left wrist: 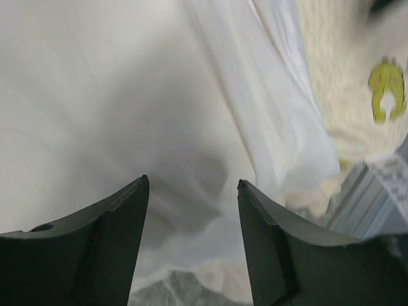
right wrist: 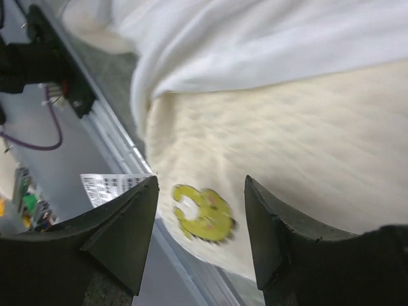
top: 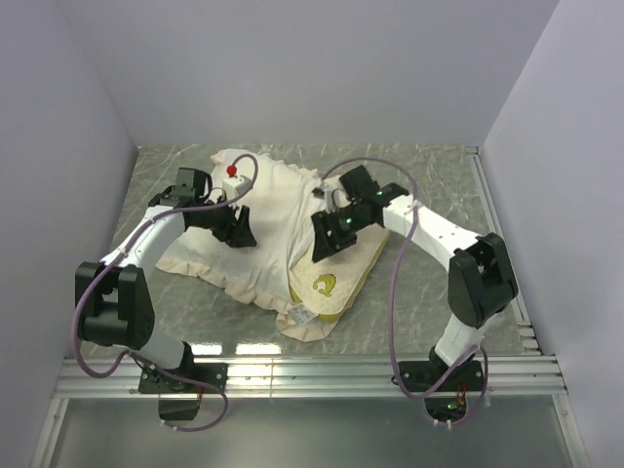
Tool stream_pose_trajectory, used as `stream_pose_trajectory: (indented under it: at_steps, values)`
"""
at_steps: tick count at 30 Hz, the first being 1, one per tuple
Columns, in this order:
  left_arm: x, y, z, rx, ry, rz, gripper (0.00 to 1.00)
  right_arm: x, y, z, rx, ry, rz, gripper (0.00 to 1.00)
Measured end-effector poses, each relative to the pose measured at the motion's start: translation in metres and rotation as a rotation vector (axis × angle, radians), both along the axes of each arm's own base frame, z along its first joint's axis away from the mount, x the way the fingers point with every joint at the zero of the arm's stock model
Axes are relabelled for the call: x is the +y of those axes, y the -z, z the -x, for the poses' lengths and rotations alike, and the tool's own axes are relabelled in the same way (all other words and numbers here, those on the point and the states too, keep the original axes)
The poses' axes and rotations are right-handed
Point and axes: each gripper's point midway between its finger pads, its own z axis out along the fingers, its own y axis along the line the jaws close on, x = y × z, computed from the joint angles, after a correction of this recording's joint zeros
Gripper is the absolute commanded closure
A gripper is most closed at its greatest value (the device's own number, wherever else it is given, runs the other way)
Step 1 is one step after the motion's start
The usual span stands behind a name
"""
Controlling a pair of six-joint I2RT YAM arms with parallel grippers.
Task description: Put the pillow into the pillowcase
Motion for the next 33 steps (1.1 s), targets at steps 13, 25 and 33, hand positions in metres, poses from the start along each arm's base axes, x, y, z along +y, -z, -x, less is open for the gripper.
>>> stream_pose_trajectory:
  at_steps: [13, 25, 33]
  values:
    - [-0.056, -0.048, 0.006, -0.299, 0.215, -0.09, 0.23, -0.164, 0.027, -0.16, -0.058, 0.543, 0.181, 0.55]
    - [-0.122, -0.04, -0.001, -0.291, 0.204, -0.05, 0.21, -0.047, 0.052, -0.016, 0.339, 0.172, -0.073, 0.64]
    - [-0.073, -0.036, 0.022, -0.203, 0.025, -0.012, 0.32, -0.078, 0.006, -0.045, 0.201, 0.228, -0.118, 0.28]
